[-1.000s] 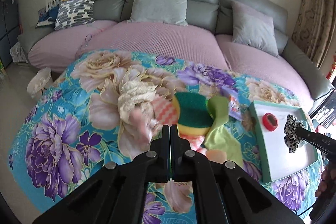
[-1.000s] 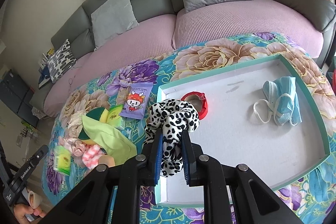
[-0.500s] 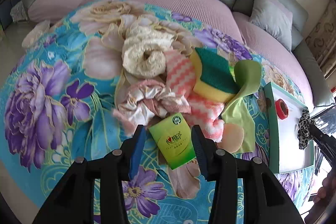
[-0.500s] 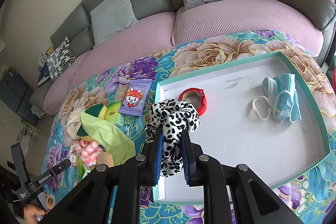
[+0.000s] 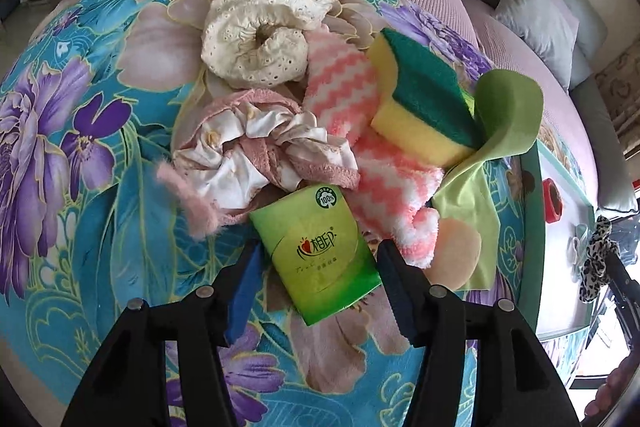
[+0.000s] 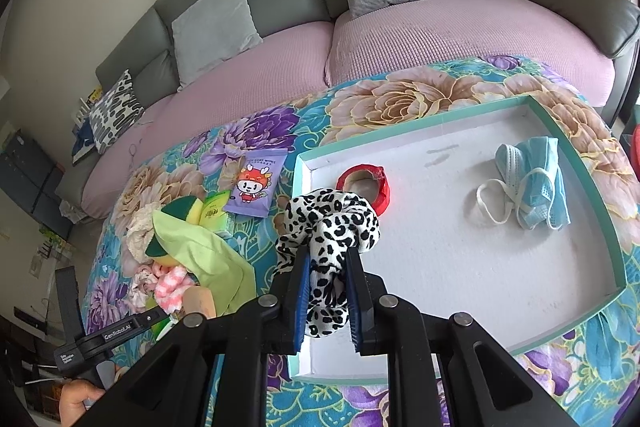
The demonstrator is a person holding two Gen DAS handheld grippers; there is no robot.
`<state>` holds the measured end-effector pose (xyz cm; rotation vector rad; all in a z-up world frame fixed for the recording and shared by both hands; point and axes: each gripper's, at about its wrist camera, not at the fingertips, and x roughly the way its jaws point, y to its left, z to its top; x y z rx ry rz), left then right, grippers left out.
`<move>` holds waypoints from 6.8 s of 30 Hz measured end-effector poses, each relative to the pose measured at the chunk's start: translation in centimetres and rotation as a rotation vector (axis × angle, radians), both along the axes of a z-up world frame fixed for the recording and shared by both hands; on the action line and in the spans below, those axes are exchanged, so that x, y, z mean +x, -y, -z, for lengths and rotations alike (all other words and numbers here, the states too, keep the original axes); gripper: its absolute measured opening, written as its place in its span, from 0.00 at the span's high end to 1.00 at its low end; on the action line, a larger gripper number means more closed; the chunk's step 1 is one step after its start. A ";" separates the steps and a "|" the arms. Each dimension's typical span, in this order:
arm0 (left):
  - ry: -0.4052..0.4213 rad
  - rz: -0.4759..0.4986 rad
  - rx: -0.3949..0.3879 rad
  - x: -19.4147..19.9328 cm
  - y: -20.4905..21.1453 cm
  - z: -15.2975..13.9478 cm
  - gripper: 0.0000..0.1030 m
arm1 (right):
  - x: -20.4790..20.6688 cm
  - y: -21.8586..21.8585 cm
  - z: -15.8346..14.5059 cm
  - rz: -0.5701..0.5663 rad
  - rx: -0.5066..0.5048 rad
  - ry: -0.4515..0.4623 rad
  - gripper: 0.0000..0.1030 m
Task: Organize soft objects
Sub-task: 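Carry the green tissue pack toward the tray with the left tool while the right tool holds the scrunchie, then open both tools to drop the tissue pack and leopard scrunchie into the tray, then move both tools from the tray back over the pile of items, then grasp the pink floral scrunchie with the left tool while the right tool grasps the tan makeup puff, then carry the pink scrunchie and tan puff over the tray with both tools, then open both tools to drop the scrunchie and puff into the tray, then reach the left tool to the cream lace scrunchie while the right tool reaches the green cloth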
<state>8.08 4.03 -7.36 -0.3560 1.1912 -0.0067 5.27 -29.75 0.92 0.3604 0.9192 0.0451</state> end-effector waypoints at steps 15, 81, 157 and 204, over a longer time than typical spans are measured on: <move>0.160 0.048 0.051 -3.9 0.7 -4.6 0.48 | -1.5 1.5 -0.5 0.023 0.028 0.022 0.83; 0.248 -0.158 0.235 -0.3 -5.4 -8.0 0.04 | 1.7 -14.6 2.5 -0.230 -0.205 -0.042 0.00; 0.280 0.540 0.194 1.0 18.9 -8.7 0.80 | 0.8 5.2 2.9 0.217 -0.119 -0.059 0.53; 0.339 -0.216 0.346 3.3 -2.1 -11.7 0.03 | 0.9 -1.4 0.7 0.139 -0.195 0.004 0.00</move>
